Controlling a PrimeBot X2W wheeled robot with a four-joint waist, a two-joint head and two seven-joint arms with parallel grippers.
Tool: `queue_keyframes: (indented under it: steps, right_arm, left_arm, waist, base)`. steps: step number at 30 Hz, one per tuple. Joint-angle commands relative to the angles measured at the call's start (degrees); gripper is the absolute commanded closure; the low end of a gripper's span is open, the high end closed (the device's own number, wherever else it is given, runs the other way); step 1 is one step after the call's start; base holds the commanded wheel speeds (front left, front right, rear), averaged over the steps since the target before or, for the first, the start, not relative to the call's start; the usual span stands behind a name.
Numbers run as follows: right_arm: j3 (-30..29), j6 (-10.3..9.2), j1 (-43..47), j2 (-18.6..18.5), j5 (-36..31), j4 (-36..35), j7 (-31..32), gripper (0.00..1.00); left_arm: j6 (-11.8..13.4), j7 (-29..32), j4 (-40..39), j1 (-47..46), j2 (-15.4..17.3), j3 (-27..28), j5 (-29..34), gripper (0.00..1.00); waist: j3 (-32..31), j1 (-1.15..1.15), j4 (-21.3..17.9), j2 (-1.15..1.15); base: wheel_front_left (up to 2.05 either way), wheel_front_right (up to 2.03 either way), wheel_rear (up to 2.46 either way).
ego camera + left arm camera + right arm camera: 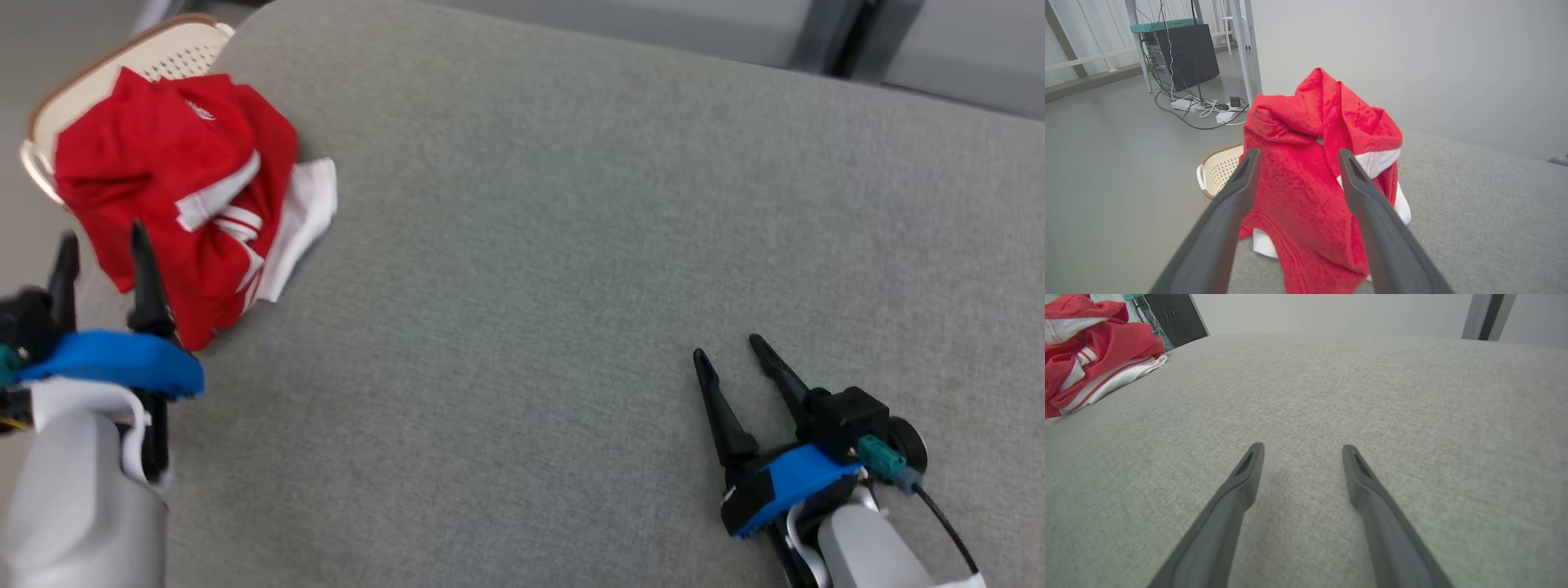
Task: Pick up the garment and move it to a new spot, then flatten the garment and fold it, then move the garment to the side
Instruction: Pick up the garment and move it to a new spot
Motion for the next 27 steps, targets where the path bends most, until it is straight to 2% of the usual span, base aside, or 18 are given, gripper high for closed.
queue_keyframes:
  steps: [1, 8, 11, 16, 19, 20, 21, 22, 23, 27]
  right_arm:
    - [0.0, 0.0, -0.6, -0.6, 0.3, 0.3, -0.2, 0.0]
    - [0.9, -0.05, -2.0, -2.0, 1.7, 2.1, 0.2, 0.0]
    - [1.0, -0.09, -2.3, -2.5, 2.5, 3.5, 0.4, 0.0]
    - [1.2, -0.14, -3.2, -2.9, 3.5, 5.3, 0.6, 0.0]
    - [1.9, -0.29, -3.9, -2.8, 4.2, 6.4, 0.6, 0.0]
    - [2.1, -0.29, -4.2, -2.8, 4.4, 6.6, 0.7, 0.0]
    - [2.2, -0.3, -4.6, -2.7, 4.7, 6.8, 0.7, 0.0]
    - [2.4, -0.3, -4.9, -2.7, 5.0, 7.0, 0.7, 0.0]
    - [2.5, -0.3, -5.1, -2.6, 5.4, 7.2, 0.7, 0.0]
    - [3.6, -0.31, -5.6, -2.2, 6.3, 7.5, 0.7, 0.0]
  left_arm:
    - [-0.4, -0.3, 0.4, -1.4, 0.6, -0.5, -0.6, 0.0]
    - [-0.3, -0.3, 8.2, -13.6, 8.5, -3.8, -2.6, 0.0]
    - [-0.3, 2.9, 14.3, -18.5, 10.6, -3.6, -3.6, 0.0]
    - [-0.3, 6.7, 20.5, -21.2, 11.5, -4.6, -4.0, 0.0]
    - [-0.3, 8.1, 23.9, -20.8, 10.4, -4.7, -5.0, 0.0]
    - [-0.3, 8.6, 25.0, -20.7, 10.1, -4.5, -5.6, 0.15]
    - [-0.3, 9.2, 26.1, -20.5, 9.8, -4.3, -6.1, 0.49]
    - [-0.3, 9.8, 27.1, -20.3, 9.6, -4.2, -6.5, 0.77]
    - [-0.3, 10.1, 27.8, -20.2, 9.5, -4.2, -7.0, 1.0]
    - [-0.3, 9.5, 29.1, -20.1, 9.2, -4.8, -8.3, 1.0]
  waist:
    - [0.7, -0.01, -0.1, 0.0]
    - [5.5, -0.01, -3.4, 0.0]
    - [7.5, -0.01, -5.2, 0.0]
    - [9.5, -0.01, -7.1, 0.0]
    - [10.2, -0.01, -8.1, 0.0]
    - [10.3, -0.01, -8.4, 0.0]
    - [10.5, -0.01, -8.7, 0.0]
    - [10.4, -0.01, -8.9, 0.0]
    - [10.4, -0.01, -9.2, 0.0]
    - [9.5, -0.01, -10.0, 0.0]
  base:
    - [0.0, 0.0, 0.0]
    - [0.0, 0.0, 0.0]
    - [0.0, 0.0, 0.0]
    - [0.0, 0.0, 0.0]
    - [0.0, 0.0, 0.0]
    - [0.0, 0.0, 0.0]
    - [0.0, 0.0, 0.0]
    - [0.0, 0.0, 0.0]
    - [0.0, 0.0, 0.0]
    - [0.0, 0.0, 0.0]
